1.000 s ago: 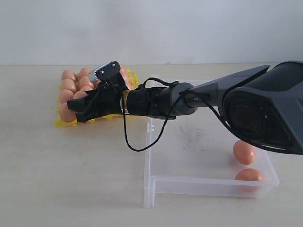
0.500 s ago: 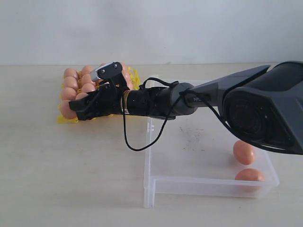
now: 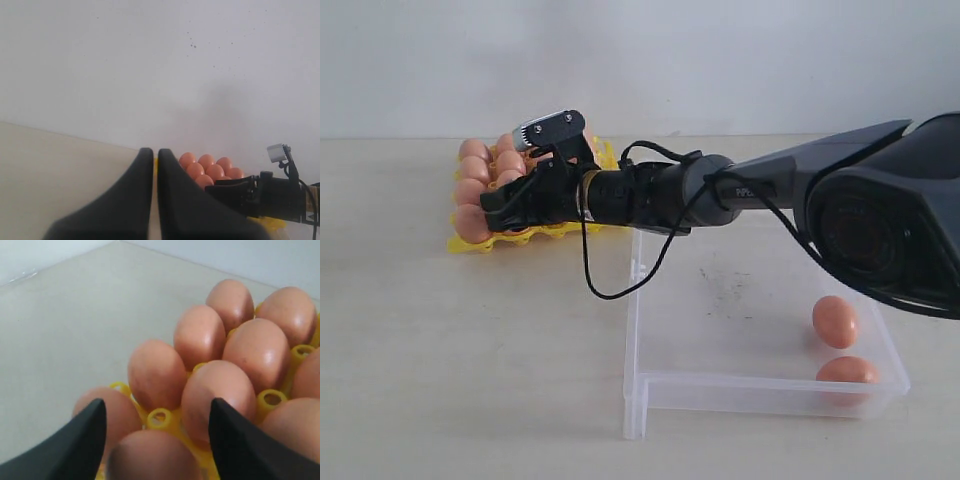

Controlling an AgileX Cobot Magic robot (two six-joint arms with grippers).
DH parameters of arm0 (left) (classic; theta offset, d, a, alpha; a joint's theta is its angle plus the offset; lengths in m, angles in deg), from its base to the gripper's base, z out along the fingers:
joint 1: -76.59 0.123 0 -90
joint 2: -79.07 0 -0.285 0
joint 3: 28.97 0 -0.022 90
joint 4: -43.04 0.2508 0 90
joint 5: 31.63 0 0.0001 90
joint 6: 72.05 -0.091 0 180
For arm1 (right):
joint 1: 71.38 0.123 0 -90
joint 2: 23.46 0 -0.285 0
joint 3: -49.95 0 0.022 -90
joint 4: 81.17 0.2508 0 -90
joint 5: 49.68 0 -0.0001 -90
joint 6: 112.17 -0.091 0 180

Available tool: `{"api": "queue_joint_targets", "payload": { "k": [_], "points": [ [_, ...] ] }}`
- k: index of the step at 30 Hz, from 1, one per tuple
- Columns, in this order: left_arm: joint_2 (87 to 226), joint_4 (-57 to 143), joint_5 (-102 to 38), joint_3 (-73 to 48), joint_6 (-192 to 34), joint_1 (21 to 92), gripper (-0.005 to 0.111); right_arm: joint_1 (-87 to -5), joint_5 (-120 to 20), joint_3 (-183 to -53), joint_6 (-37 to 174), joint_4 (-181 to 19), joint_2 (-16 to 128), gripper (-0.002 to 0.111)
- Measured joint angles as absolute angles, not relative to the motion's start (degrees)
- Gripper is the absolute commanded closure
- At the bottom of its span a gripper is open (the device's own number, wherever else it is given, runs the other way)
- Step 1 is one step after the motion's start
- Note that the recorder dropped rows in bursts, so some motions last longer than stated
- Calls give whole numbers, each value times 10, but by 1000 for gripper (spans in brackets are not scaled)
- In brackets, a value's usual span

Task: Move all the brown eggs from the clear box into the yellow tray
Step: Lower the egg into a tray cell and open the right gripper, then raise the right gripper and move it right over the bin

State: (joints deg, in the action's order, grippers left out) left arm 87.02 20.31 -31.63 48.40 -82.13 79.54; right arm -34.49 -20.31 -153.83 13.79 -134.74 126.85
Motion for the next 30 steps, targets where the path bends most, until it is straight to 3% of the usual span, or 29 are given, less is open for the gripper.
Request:
{"api": "queue_joint_targets", "payload": {
  "k": [9, 12, 13, 14, 18, 25, 30],
  "points": [
    [870, 203, -316, 484, -821, 795, 103, -346, -267, -1538, 125, -1346, 1225, 55],
    [870, 203, -316, 484, -821, 795, 103, -346, -270, -1538, 89, -1347, 1214, 77],
    [870, 203, -316, 484, -821, 795, 103, -346, -266, -1538, 69, -1351, 1210, 101],
    [870, 203, -316, 484, -821, 795, 103, -347, -243, -1538, 34, -1369, 1205, 108],
    [870, 203, -316, 484, -821, 795, 103, -347, -155, -1538, -14, -1435, 1180, 109],
    [870, 203, -316, 484, -821, 795, 103, -347, -222, -1538, -199, -1766, 1064, 109],
    [870, 203, -316, 484, -821, 795, 103, -347, -249, -1508, -229, -1804, 995, 109]
  ]
}}
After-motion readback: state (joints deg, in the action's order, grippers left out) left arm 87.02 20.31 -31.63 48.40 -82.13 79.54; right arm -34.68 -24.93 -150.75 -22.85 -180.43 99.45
